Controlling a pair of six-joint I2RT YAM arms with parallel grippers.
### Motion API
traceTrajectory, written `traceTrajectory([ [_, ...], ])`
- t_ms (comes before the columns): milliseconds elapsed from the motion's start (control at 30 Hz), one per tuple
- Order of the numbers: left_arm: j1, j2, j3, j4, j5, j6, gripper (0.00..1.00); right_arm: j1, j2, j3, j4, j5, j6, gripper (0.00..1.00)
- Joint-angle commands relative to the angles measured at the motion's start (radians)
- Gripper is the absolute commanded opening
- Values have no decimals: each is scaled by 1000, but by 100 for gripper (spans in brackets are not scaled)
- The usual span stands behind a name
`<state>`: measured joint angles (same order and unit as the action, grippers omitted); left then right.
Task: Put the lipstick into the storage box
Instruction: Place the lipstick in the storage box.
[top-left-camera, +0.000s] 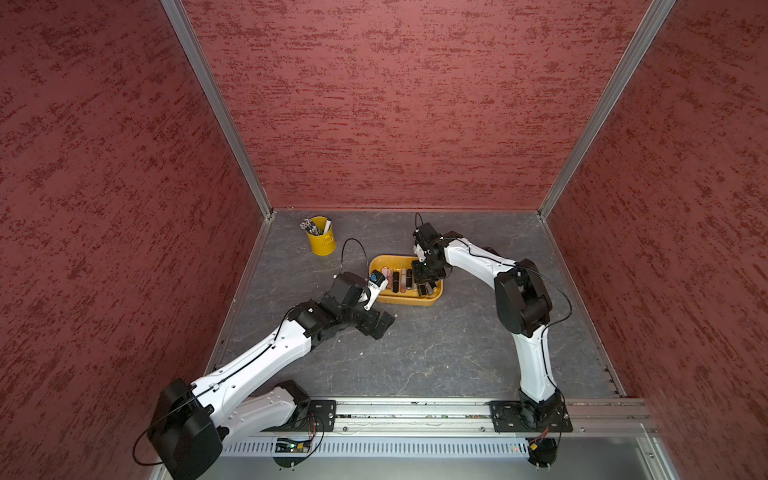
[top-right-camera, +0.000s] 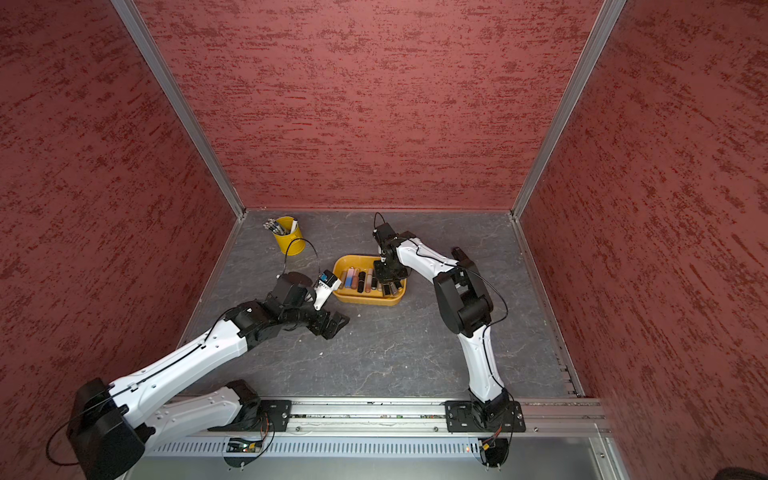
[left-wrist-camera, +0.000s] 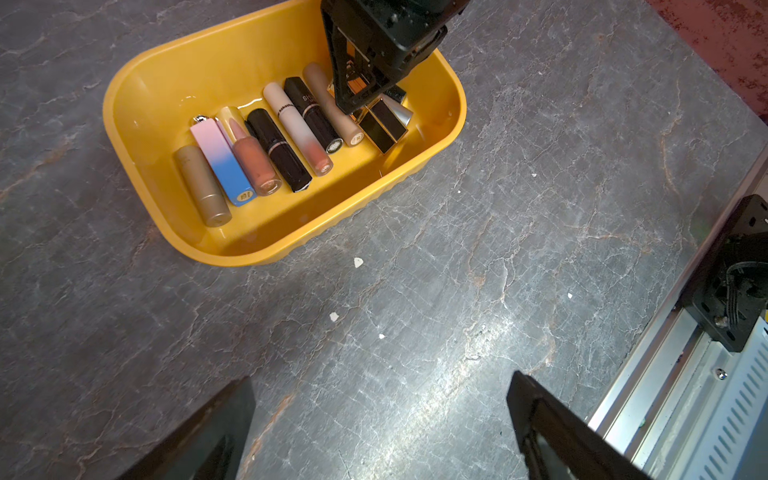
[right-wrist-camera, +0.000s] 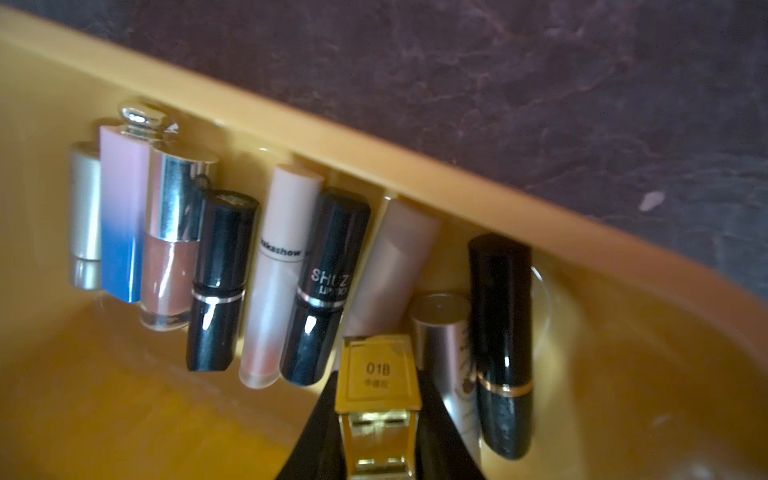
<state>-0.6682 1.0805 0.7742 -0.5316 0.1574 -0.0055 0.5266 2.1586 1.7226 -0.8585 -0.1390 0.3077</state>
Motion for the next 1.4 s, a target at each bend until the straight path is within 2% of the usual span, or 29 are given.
traceTrajectory([
  [0, -5, 14, 37, 28, 25, 24, 100, -8, 20, 36, -6, 58, 41, 9],
  [567, -21, 17, 61, 5, 22, 35, 100, -10, 78, 100, 3, 66, 103, 11],
  [767, -22, 7, 58, -3, 18, 35, 100, -10, 83, 98, 13, 51, 122, 24],
  [867, -22, 6, 58, -2, 16, 34, 100, -9, 73, 95, 12, 57, 122, 33],
  [1067, -27, 6, 61, 1, 16, 29, 100, -10, 39, 82, 14, 56, 123, 44],
  [1167, -31, 4, 62, 0, 14, 27, 100, -9, 19, 75, 13, 58, 125, 48],
  [1367, -36, 0, 63, -3, 8, 25, 100, -9, -22, 55, 16, 54, 130, 51],
])
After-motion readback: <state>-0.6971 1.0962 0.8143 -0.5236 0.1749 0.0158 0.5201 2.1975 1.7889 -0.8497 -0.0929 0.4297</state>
